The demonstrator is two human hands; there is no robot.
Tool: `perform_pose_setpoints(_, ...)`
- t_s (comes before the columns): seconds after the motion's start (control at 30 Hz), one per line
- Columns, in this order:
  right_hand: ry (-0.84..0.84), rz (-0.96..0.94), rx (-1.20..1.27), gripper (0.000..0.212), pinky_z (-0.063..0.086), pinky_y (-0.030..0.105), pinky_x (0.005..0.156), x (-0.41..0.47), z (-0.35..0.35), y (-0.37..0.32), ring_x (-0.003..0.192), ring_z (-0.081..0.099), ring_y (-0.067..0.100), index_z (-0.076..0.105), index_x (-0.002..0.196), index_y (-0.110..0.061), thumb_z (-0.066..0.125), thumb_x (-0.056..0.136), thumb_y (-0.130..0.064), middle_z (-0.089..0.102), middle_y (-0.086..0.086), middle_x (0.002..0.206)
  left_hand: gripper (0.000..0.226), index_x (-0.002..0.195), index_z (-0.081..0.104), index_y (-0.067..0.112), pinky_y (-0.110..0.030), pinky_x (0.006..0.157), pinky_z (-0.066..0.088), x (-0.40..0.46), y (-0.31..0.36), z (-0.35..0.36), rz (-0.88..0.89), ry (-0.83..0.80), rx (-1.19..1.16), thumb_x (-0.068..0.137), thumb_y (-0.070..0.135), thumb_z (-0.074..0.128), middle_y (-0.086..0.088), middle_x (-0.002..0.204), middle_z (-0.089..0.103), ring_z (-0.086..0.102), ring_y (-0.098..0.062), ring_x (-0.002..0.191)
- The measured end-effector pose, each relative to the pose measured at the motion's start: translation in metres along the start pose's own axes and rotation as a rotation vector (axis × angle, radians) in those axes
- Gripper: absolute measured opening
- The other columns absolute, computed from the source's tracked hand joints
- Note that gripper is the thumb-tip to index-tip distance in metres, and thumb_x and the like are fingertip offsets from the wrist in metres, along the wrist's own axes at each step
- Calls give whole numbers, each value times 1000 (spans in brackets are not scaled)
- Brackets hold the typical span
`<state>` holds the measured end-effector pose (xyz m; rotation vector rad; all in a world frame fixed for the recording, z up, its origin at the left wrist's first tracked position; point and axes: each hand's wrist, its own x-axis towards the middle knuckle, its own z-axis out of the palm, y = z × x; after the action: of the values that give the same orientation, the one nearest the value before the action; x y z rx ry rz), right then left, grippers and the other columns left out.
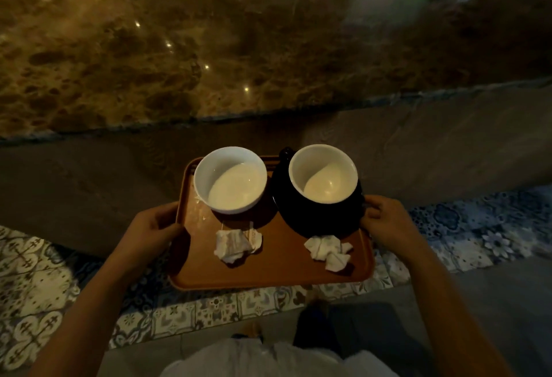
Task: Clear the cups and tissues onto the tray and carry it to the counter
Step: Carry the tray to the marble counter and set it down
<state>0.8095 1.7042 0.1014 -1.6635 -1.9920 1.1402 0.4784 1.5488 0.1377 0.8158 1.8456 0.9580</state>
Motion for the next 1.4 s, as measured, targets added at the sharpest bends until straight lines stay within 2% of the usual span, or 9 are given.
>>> perform_pose_setpoints(0.27,-109,-91,47,19,29,34,49,71,-74,-3,52,38,25,61,87,12,43,80,14,46,13,46,39,87,58,38,-25,61,47,24,47,54,-17,111,-54,84,-1,53,17,69,72,65,7,63)
perform_pose_setpoints(0.33,-153,-103,83,22,34,38,53,82,-94,-12,56,45,30,63,91,11,44,81,16,55,27,56,39,87,61,37,-29,61,51,26,59,63,-24,115,-112,84,-1,54,11,74,74,68,-1,68)
perform_pose_setpoints(0.43,-192,-129,114,42,40,41,59,99,-118,-24,64,54,38,66,83,-24,50,81,14,60,44,80,33,76,71,40,-24,53,56,30,78,72,3,101,-189,76,7,64,12,75,75,70,-8,71)
perform_pose_setpoints(0.53,-209,-125,104,31,40,33,50,118,-132,-31,60,51,28,68,96,-5,50,79,14,59,40,73,37,80,69,36,-17,50,53,41,94,75,32,132,-186,80,0,59,14,70,74,69,-3,67)
perform_pose_setpoints(0.67,-204,-116,106,35,44,22,44,146,-143,-43,51,56,16,66,76,-19,53,79,13,63,23,66,38,91,61,29,-20,59,53,65,115,71,66,184,-86,83,-7,51,20,67,72,68,2,68)
perform_pose_setpoints(0.9,-143,-153,74,24,46,25,54,202,-151,-81,59,58,18,65,94,-5,55,80,11,63,15,66,37,85,59,32,-29,75,49,129,147,48,100,198,36,83,-5,52,26,63,69,66,4,63)
perform_pose_setpoints(1.2,-83,-117,-7,22,50,32,61,282,-166,-130,64,60,21,64,102,-3,57,82,5,65,14,69,33,80,58,33,-19,59,52,213,211,29,156,195,79,86,1,51,26,55,66,63,9,57)
perform_pose_setpoints(1.33,-117,-70,-51,29,53,42,79,325,-177,-145,80,65,26,60,113,-5,60,84,0,68,18,85,35,78,57,32,-9,45,47,254,235,28,120,193,92,87,0,48,25,49,63,61,10,51)
perform_pose_setpoints(1.4,-124,-82,-70,28,54,36,71,349,-181,-150,74,63,22,62,110,-4,59,83,0,67,15,80,35,77,59,31,-10,47,48,274,243,28,84,192,79,87,-1,48,23,50,65,62,8,51)
